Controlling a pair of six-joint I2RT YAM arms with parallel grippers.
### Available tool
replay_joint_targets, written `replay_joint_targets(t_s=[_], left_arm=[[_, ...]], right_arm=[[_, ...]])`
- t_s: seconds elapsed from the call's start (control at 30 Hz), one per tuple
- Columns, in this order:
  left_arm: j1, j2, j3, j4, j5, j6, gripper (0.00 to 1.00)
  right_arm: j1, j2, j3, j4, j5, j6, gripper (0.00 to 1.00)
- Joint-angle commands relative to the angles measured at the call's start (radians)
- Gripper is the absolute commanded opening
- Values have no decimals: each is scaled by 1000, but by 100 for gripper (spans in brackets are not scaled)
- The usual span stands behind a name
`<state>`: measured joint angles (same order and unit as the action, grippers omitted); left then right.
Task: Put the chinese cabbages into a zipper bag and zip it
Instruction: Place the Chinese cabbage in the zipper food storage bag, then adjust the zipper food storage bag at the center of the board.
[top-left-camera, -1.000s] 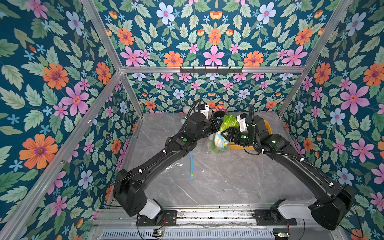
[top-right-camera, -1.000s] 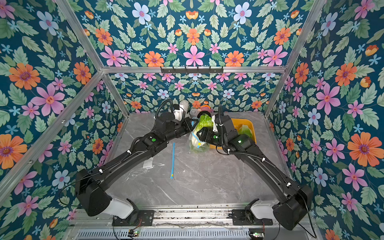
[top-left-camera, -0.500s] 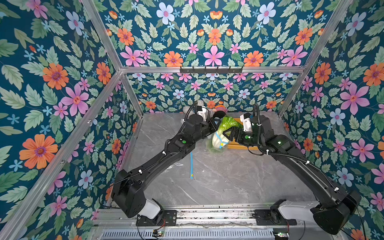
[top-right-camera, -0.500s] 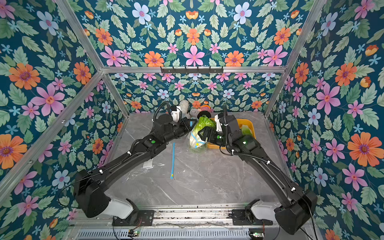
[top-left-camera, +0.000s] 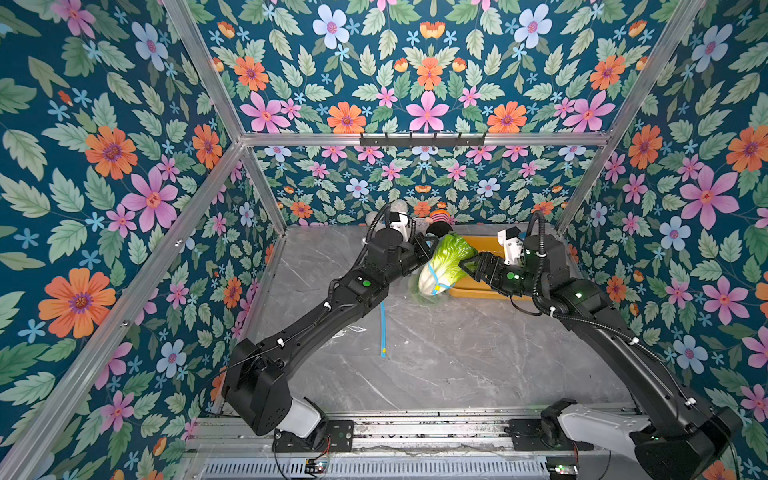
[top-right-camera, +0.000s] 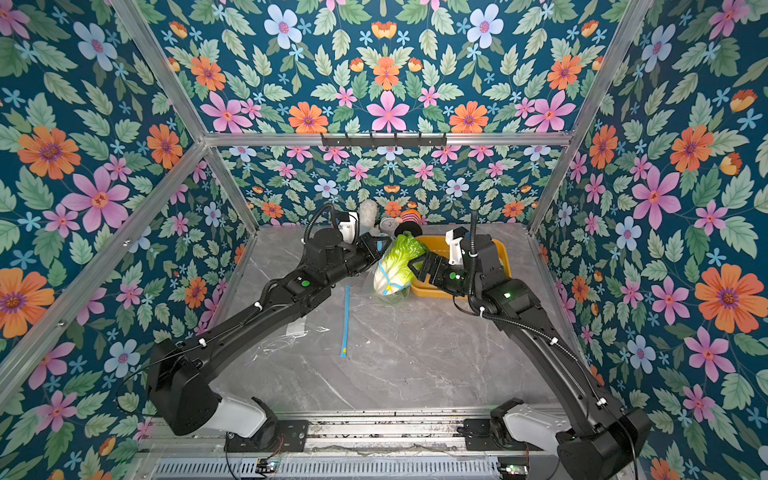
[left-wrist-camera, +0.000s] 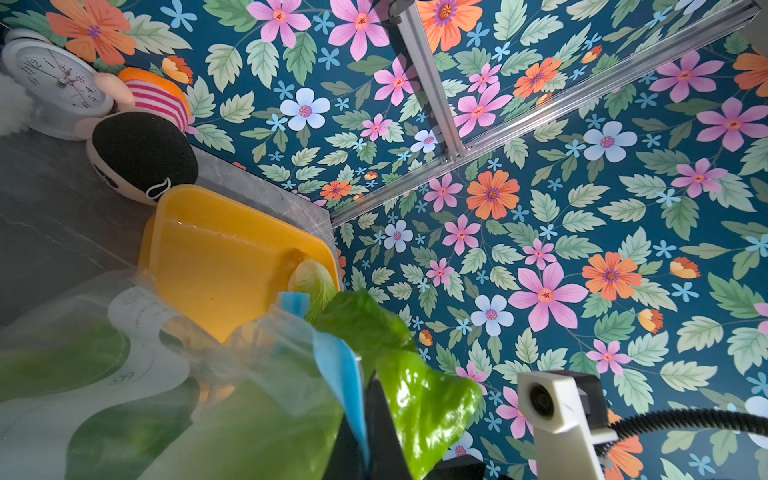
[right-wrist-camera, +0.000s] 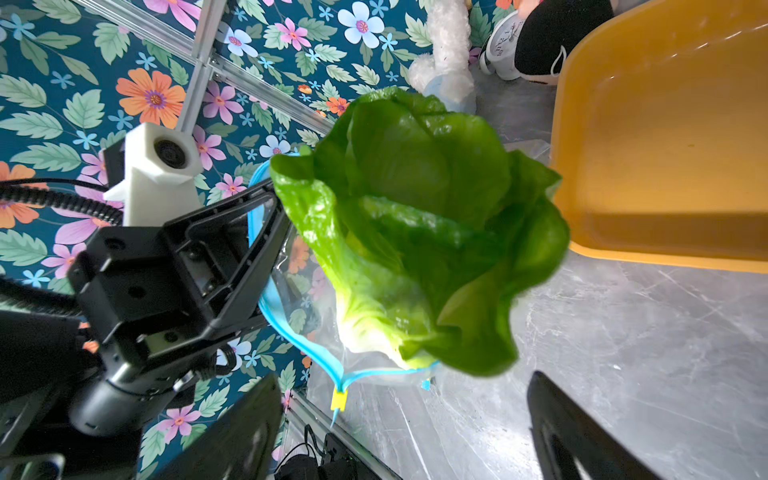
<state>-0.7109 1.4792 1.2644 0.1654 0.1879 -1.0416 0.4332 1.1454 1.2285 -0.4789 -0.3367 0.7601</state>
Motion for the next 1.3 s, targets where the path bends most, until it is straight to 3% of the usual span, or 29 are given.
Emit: replay_joint_targets(t_s=[0.0,0.2,0.4,0.77,1.07,1.27], left_arm=[[2,-2,0,82,2,-16,0],[5,-3,1,83,5,-17,0],[5,-6,5,88,13,-18,0],[5,-5,7,97,33,-20,0],[5,4,20,124,106,-49,0],[8,-14,-14,210,125,-139,0]], right_arm=[[-31,-34,-39,11,-11,62,91],[-123,-129,-179,45,15,119,85],[-129,-43,-255,136,-4,146,80],[-109,142,-239,373,-151,238,76],[-17,166,-136,357,-200,174,77],[-1,166,-159,440,-218,207,77]])
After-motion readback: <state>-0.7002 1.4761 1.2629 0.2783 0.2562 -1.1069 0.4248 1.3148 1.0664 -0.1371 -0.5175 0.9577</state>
